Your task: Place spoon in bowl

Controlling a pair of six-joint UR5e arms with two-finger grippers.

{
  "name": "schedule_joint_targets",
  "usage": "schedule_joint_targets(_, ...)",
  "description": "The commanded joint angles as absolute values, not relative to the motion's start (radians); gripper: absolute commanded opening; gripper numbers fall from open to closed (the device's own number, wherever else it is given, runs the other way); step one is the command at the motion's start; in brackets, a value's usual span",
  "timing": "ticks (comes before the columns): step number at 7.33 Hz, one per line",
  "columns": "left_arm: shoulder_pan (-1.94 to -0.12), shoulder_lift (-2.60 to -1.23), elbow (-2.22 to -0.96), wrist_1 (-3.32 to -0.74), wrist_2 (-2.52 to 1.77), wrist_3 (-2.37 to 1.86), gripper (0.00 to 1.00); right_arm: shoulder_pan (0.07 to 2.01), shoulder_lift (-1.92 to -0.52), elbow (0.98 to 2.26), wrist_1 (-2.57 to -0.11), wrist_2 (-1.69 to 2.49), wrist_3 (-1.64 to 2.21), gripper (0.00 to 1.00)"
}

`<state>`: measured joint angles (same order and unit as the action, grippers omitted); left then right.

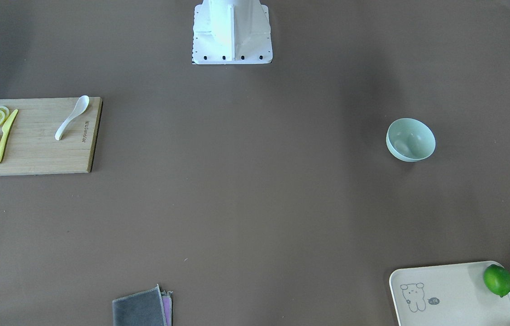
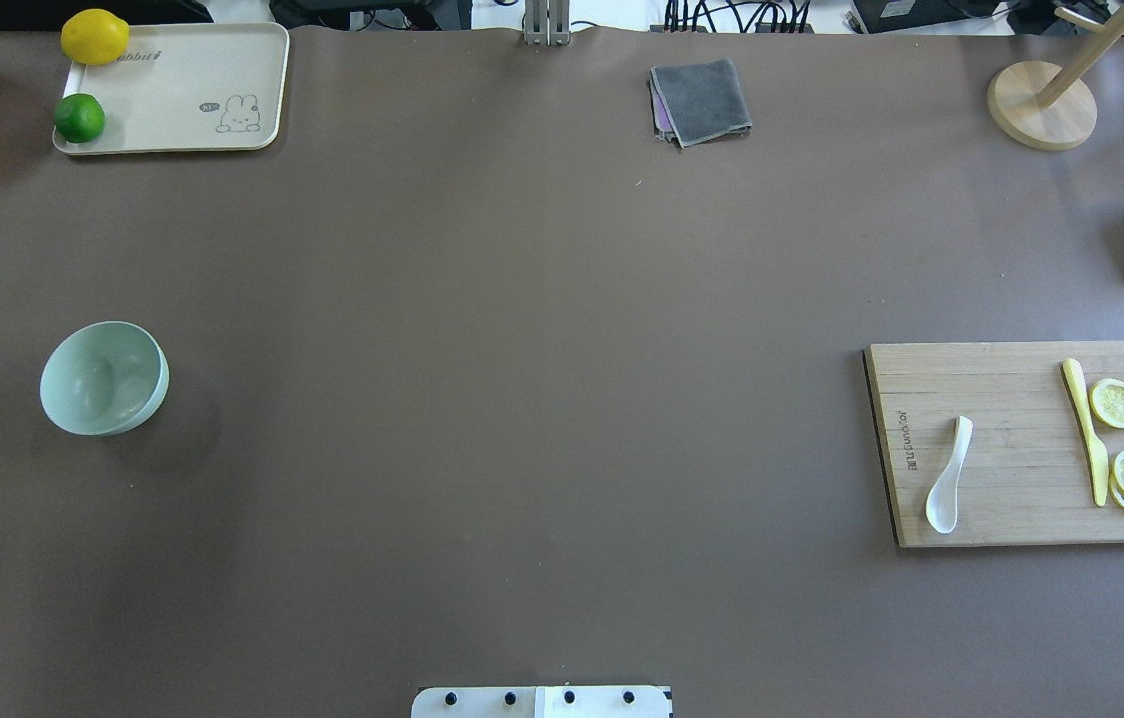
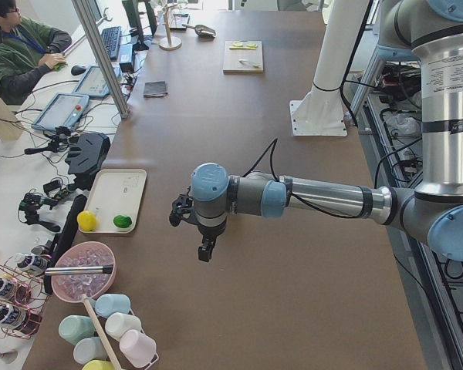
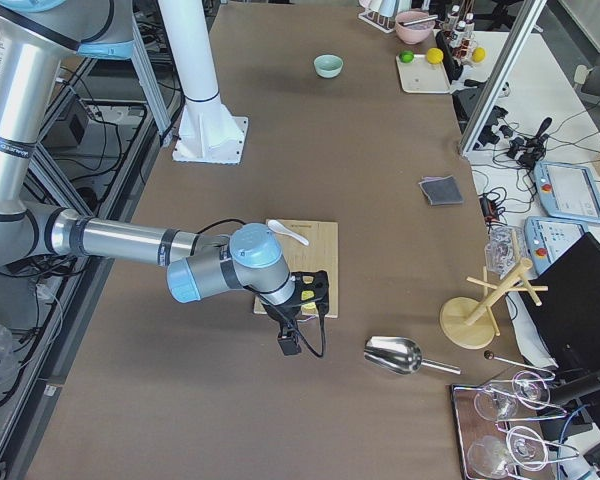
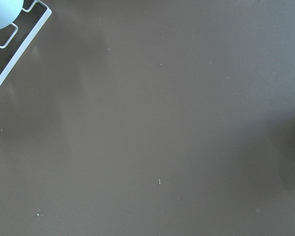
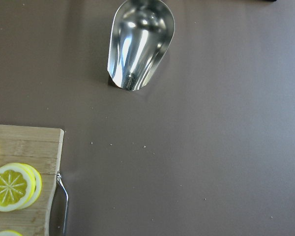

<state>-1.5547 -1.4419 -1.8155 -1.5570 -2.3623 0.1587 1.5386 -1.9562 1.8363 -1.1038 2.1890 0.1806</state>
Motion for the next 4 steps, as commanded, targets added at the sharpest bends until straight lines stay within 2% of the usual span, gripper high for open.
schedule_joint_targets(1,-1.555,-1.434,-1.847,-1.560,-2.341,0.160,0.99,1.539,-1.956,1.836,-1.098,2.195,0.179,1.00)
schedule_joint_targets(4,-1.557,-1.448,-1.859,-1.563,-2.342,0.160,0.99,1.539,-1.947,1.838,-1.098,2.198,0.183,1.00)
